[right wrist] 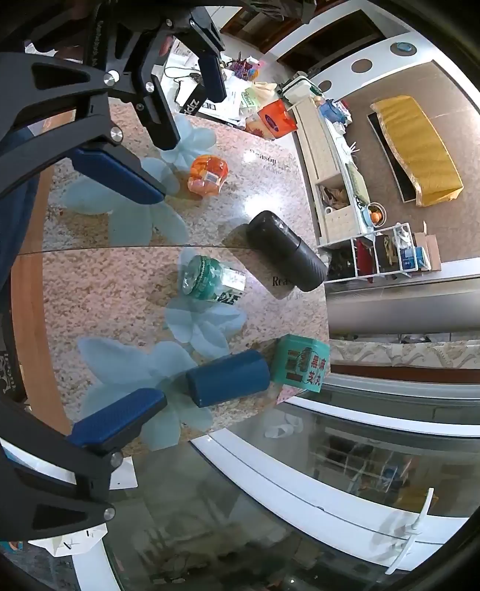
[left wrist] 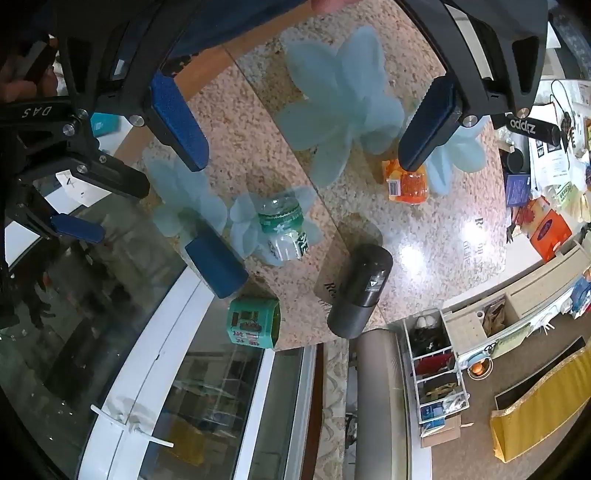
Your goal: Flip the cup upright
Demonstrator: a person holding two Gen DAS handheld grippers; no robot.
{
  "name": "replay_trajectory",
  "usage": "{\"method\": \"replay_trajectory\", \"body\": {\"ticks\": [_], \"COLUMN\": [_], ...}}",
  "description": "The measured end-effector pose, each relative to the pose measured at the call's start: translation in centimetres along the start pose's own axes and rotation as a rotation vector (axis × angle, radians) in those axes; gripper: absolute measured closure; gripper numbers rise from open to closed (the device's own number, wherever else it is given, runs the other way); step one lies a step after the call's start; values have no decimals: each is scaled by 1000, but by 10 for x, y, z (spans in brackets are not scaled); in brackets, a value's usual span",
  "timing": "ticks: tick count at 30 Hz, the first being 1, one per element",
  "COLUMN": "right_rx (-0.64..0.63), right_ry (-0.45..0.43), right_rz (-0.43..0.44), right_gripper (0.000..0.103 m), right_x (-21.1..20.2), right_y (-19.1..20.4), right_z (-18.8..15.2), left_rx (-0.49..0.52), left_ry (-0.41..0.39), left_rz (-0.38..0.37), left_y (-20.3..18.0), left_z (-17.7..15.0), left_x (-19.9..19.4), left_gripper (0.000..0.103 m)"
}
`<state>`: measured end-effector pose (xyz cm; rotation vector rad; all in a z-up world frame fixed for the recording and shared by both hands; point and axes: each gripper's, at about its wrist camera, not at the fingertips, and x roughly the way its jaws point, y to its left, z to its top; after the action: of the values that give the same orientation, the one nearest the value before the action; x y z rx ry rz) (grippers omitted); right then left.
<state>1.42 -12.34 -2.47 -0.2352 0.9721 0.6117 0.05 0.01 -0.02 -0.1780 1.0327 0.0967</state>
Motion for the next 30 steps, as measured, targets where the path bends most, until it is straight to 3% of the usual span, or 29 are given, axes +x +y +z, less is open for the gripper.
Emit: {"method": "replay_trajectory", "body": {"ticks": [17, 30], "right_rx": [-4, 3], "right_ry": [-3, 8], "right_rz": [-7, 18], "right_gripper": [3, 3], "right_x": [-5, -7], "right_y": [-5, -13], "right_z": [0, -5], "left_rx": [-4, -23], "left_ry": [-7, 4], "left_rz": [-17, -5], "left_y": [6, -13], "left_z": [5, -9], "left_x": [0, 2], "left_gripper": [0, 0]}}
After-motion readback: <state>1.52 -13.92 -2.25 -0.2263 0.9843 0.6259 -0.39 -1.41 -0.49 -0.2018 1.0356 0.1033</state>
